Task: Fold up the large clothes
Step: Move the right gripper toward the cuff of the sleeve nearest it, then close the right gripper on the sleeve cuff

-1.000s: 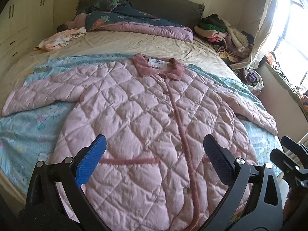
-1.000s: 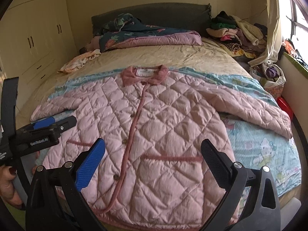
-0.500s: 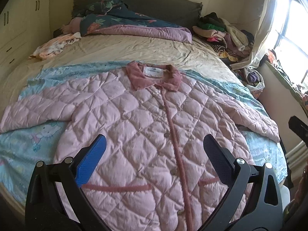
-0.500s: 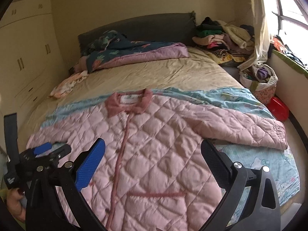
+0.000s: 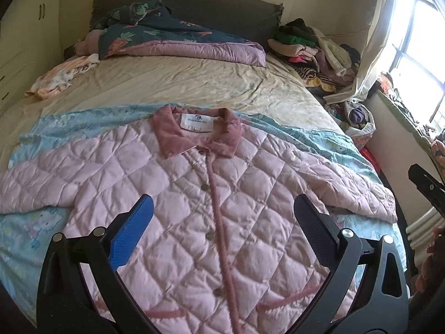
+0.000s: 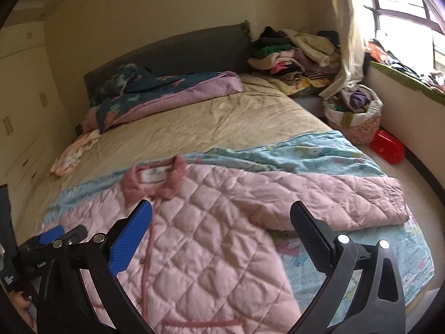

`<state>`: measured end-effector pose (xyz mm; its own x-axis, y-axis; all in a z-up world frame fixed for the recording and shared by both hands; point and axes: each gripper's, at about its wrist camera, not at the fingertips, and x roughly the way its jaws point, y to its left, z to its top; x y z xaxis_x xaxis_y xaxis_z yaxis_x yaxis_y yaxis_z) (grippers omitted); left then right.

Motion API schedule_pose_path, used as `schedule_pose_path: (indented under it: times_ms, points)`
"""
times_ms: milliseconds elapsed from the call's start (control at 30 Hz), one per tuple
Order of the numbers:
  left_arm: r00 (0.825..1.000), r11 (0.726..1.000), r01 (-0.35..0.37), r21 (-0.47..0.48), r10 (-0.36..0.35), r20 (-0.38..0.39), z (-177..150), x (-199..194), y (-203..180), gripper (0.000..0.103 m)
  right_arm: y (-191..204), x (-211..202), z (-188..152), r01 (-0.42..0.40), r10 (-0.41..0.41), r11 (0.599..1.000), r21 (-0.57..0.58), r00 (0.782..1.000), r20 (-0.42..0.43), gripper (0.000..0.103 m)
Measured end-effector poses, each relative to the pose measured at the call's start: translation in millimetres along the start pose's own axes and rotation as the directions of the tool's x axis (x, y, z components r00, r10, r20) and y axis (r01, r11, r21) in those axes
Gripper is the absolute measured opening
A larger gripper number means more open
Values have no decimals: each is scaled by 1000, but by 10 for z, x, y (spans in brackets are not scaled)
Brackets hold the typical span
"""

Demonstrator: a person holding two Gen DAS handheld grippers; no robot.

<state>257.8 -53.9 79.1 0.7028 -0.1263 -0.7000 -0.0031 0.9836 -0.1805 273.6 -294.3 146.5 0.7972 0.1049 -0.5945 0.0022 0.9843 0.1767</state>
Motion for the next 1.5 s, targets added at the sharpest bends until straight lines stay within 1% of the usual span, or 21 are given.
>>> schedule_pose_path:
  times_ms: [200,433,467,533,567,733,833,900,967,1100,1200,1267,1367,1433,1500]
  points:
    - [1000,1000,9,11,-9,-23,80,188,-147,95,-331,160,127,46,-47,996,72,999,17,99]
    - [998,1000,-14,27,16,-63,136,518,-294,95,-772,370,151,111,-113,982,153,994,4,99]
    - [997,999,-15,29,17,-71,136,567,-310,95,-874,430,135,130,-131,976,174,991,-6,99]
    - [996,999,-18,35,21,-82,127,675,-346,95,-1007,521,111,141,-141,970,197,990,-14,99]
    - [996,999,-22,39,25,-86,126,725,-368,95,-1110,597,84,164,-162,963,213,986,-31,99]
    - [993,998,-28,51,33,-114,89,987,-486,95,-1516,829,-50,215,-201,937,277,977,-76,99]
    - [992,999,-8,38,12,-126,73,1115,-548,95,-1770,968,-143,251,-233,919,305,968,-94,99]
    - [991,1000,6,19,-4,-137,58,1186,-580,95,-1937,1063,-216,294,-265,900,322,955,-132,99]
    - [989,1000,5,22,-2,-145,48,1253,-627,95,-2129,1148,-317,333,-291,874,355,942,-167,99]
    - [989,999,-6,52,13,-150,10,1371,-744,95,-2397,1245,-444,393,-337,832,392,919,-205,99]
    - [988,997,-5,73,17,-156,-36,1463,-834,95,-2555,1275,-514,419,-359,805,419,907,-218,99]
    - [986,997,9,79,5,-169,-74,1517,-881,95,-2688,1290,-588,439,-367,776,452,898,-242,99]
    - [982,996,36,81,-20,-189,-115,1610,-937,95,-2858,1304,-669,449,-370,741,500,893,-255,99]
    - [982,995,25,98,-6,-186,-138,1668,-976,95,-2985,1340,-724,456,-370,716,529,890,-266,99]
    - [982,994,18,109,3,-190,-150,1718,-973,95,-3112,1404,-788,447,-344,693,566,895,-285,99]
